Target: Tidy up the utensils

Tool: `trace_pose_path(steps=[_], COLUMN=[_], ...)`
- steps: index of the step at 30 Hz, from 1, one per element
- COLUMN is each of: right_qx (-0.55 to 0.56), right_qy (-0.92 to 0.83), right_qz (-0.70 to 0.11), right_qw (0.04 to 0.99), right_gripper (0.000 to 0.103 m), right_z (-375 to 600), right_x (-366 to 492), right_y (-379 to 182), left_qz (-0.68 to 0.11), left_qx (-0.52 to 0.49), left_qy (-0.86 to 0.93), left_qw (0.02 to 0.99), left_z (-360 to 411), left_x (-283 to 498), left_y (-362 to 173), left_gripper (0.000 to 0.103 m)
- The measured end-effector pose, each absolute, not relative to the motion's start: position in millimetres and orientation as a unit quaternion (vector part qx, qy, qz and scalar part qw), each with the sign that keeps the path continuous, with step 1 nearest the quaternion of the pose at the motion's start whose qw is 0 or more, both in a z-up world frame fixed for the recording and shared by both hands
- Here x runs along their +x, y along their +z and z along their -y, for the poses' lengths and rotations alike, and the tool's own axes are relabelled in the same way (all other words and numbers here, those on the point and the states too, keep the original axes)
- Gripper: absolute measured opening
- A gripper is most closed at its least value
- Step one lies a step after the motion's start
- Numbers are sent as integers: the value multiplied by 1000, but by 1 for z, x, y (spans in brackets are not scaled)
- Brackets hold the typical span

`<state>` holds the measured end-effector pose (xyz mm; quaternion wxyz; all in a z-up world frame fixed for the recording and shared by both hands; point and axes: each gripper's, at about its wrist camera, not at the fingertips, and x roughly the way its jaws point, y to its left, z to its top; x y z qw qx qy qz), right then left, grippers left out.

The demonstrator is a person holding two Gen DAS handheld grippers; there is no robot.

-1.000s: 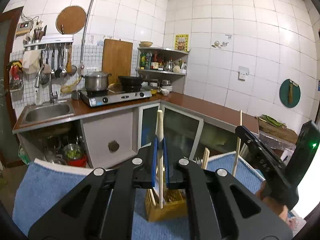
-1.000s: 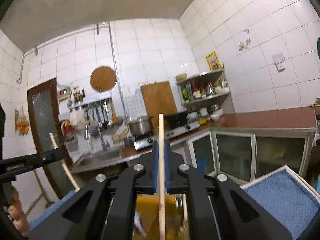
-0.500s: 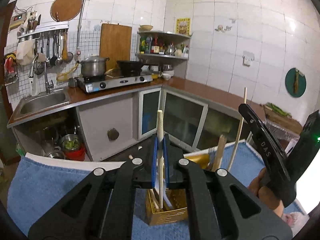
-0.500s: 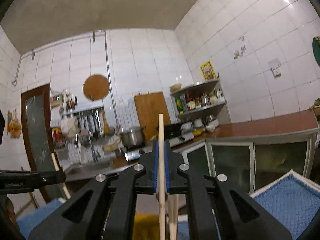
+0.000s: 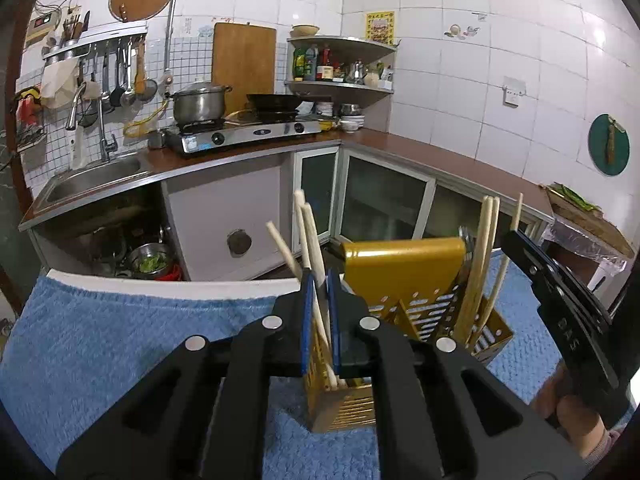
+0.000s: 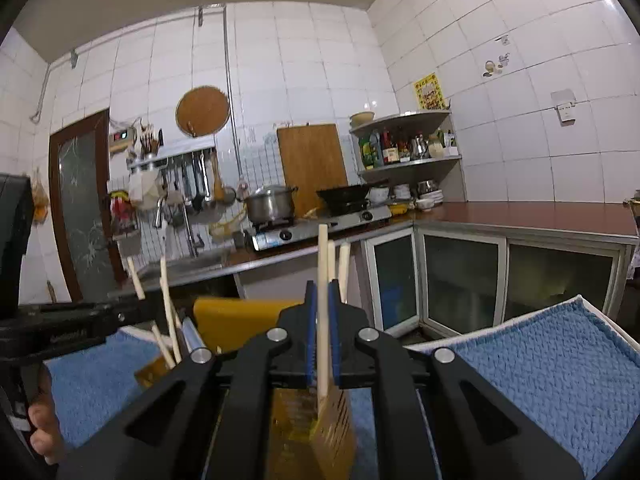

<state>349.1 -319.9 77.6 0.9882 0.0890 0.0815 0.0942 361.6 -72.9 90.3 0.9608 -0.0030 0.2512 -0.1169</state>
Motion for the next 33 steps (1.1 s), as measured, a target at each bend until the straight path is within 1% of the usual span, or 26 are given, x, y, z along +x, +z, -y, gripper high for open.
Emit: trace_pose_path(steps=[7, 9, 10, 11, 12, 13, 15, 16, 17, 18, 19, 20, 22, 23, 25, 30, 33], right_qx=[80, 79, 78, 77, 77, 79, 73, 70, 66, 62, 57, 55, 47, 44, 39, 24, 28], right_qy=[86, 86, 84, 83, 80, 76, 73, 72, 69, 67, 65, 65, 57, 50, 43, 28, 35], right_qz=[-112, -119, -121, -122, -124, -120, -116, -117, -118, -118, -119, -117, -111, -112, -114, -123, -130], right_qw=[987, 986, 986, 986, 986, 987, 988, 988, 988, 989, 989, 989, 991, 991, 992, 992, 990], right_gripper=[7, 7, 10, 16, 36, 46, 46, 47, 49, 54, 60, 63, 76, 79, 88, 99, 98], right_z=[320, 321, 322, 323, 325, 326, 326, 326, 325, 325, 323, 322, 320, 317, 312, 296, 286], right_x=[341, 338, 334, 332, 328, 322, 311, 306, 298, 293, 285, 278, 256, 244, 224, 173, 151], right_y=[80, 85, 88, 91, 94, 97, 103, 106, 108, 111, 113, 114, 113, 111, 103, 79, 74], left_qz=[-258, -251, -245, -234, -223, -212, -208, -207, -206, -203, -197, -192, -170, -164, -165, -183, -176], left_qx=[-8, -9, -9, -10, -11, -12, -12, -12, -13, -13, -11, -8, -4, -4, -5, 14, 36], left_qy=[-100, -96, -92, -86, -80, -75, -74, -72, -69, -65, -62, -58, -46, -43, -44, -19, 14], left_qw=[961, 963, 965, 968, 971, 974, 975, 976, 976, 977, 978, 980, 984, 986, 985, 983, 984], left_z=[69, 67, 65, 62, 60, 56, 51, 48, 46, 43, 39, 36, 31, 30, 25, 23, 25], left_x=[357, 350, 345, 337, 331, 322, 313, 308, 303, 296, 287, 278, 256, 247, 228, 187, 162], left_y=[92, 98, 103, 108, 114, 119, 126, 129, 130, 131, 132, 131, 130, 129, 121, 92, 75], left_gripper=[8, 18, 34, 54, 59, 62, 62, 65, 70, 74, 80, 88, 98, 98, 98, 98, 98])
